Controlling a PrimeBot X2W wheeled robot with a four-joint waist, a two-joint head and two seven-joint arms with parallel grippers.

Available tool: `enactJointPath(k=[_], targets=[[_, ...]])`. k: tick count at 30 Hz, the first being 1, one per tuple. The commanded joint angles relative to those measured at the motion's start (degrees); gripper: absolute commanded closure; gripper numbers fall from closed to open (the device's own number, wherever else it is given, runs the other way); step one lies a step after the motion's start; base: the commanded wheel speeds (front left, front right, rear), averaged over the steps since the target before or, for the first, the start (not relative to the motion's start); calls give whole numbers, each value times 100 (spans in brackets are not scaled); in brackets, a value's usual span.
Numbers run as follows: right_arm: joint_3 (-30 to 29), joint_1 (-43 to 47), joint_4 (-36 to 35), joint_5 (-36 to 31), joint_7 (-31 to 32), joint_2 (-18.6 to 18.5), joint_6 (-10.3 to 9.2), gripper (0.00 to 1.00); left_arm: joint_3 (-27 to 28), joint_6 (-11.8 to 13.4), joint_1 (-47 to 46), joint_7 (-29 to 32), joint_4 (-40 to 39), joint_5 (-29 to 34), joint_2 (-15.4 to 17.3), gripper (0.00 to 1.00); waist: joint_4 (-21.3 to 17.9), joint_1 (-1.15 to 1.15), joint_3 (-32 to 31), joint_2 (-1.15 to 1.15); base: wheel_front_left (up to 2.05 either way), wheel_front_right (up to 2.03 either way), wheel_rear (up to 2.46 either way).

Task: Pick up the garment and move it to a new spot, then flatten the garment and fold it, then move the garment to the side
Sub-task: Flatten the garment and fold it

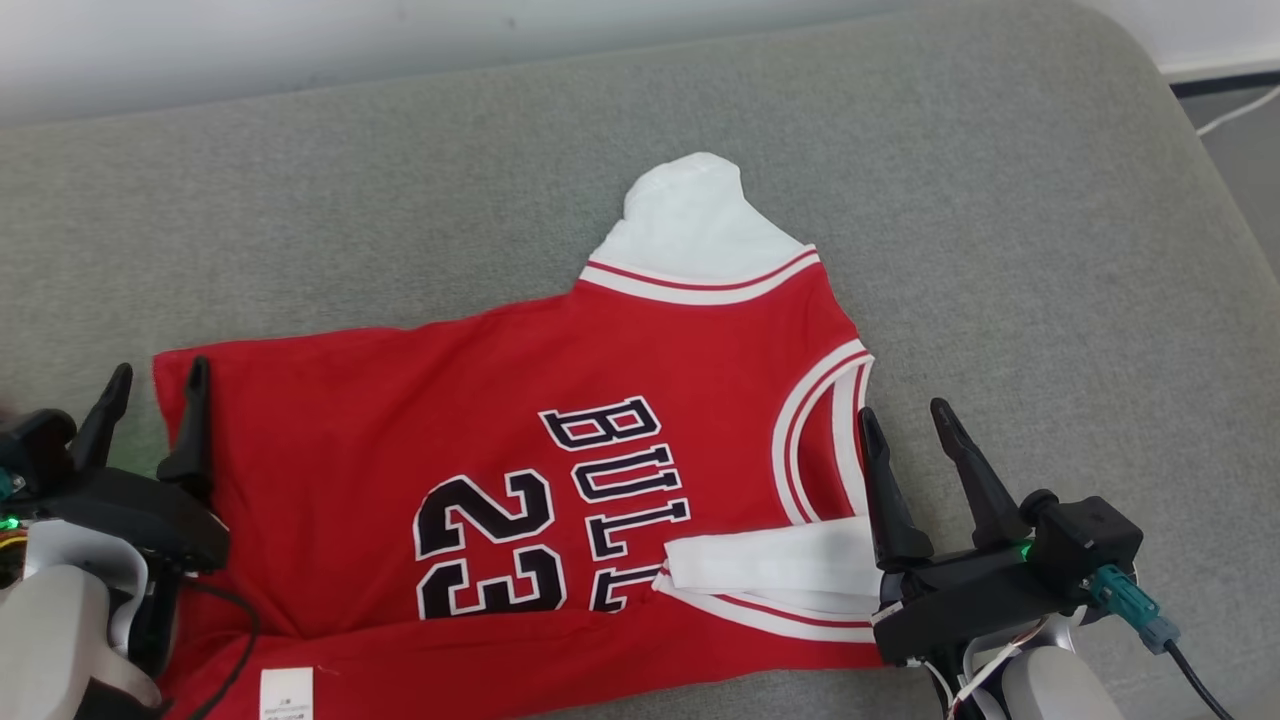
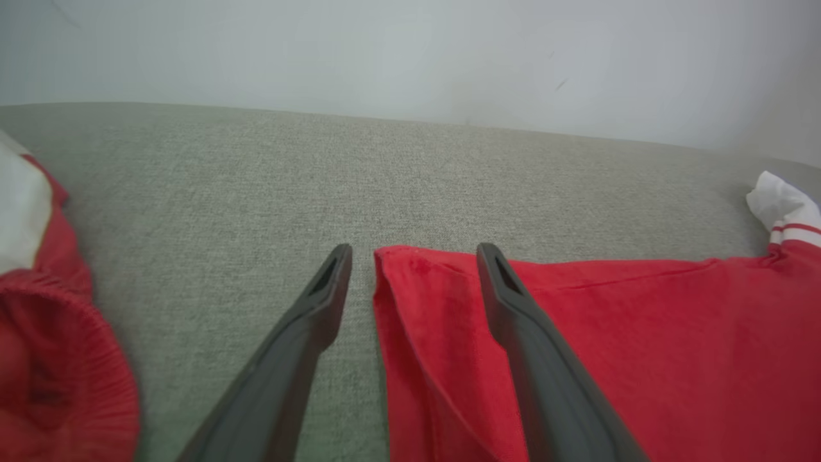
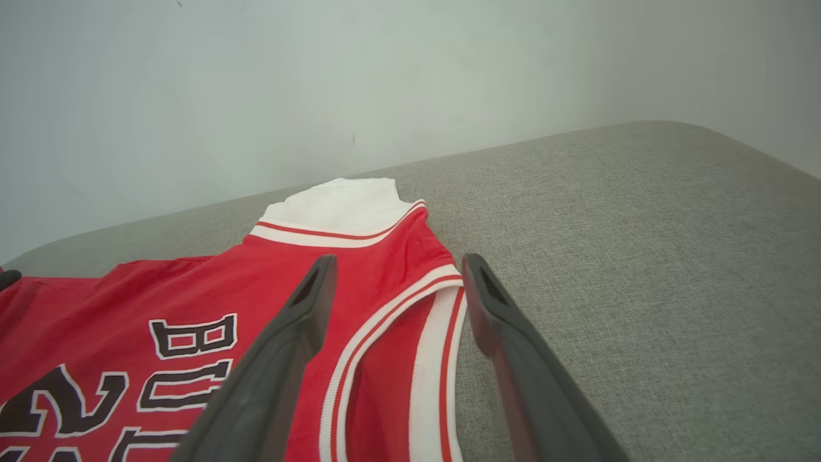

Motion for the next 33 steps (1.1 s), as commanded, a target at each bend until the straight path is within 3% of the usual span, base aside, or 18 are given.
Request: enactJointPath(k=[1, 8, 9, 11, 20, 27, 33], targets=[[22, -52, 29, -43, -31, 23, 0, 0, -14, -30, -99, -48, 146, -58, 60, 0, -135, -1, 150, -1, 0, 0, 0], [49, -105, 81, -102, -60, 60, 1, 0, -162, -64, -435, -182, 789, -103, 138, 2, -166, -1, 186, -1, 0, 0, 0], [50, -112, 84, -103, -63, 64, 0, 0, -185, -69, -471, -214, 863, -108, 140, 49, -165, -1, 183, -1, 0, 0, 0], [52, -125, 110, -102, -61, 62, 0, 0, -239, -79, -535, -263, 985, -125, 129, 100, -154, -1, 176, -1, 0, 0, 0], [-8, -335, 214, -187, 68, -44, 0, 0, -429, -84, -506, -518, 996, -176, 78, 100, -2, -1, 85, -1, 0, 0, 0], [-327, -953, 504, -147, 501, -147, 0, 0, -385, -7, 48, -566, -48, -74, -126, 100, 341, -1, 53, -1, 0, 0, 0], [-592, -1849, 1267, 16, 886, -158, 1, 0, -401, 60, 469, -565, -962, 36, -202, 100, 619, -1, 159, -1, 0, 0, 0]])
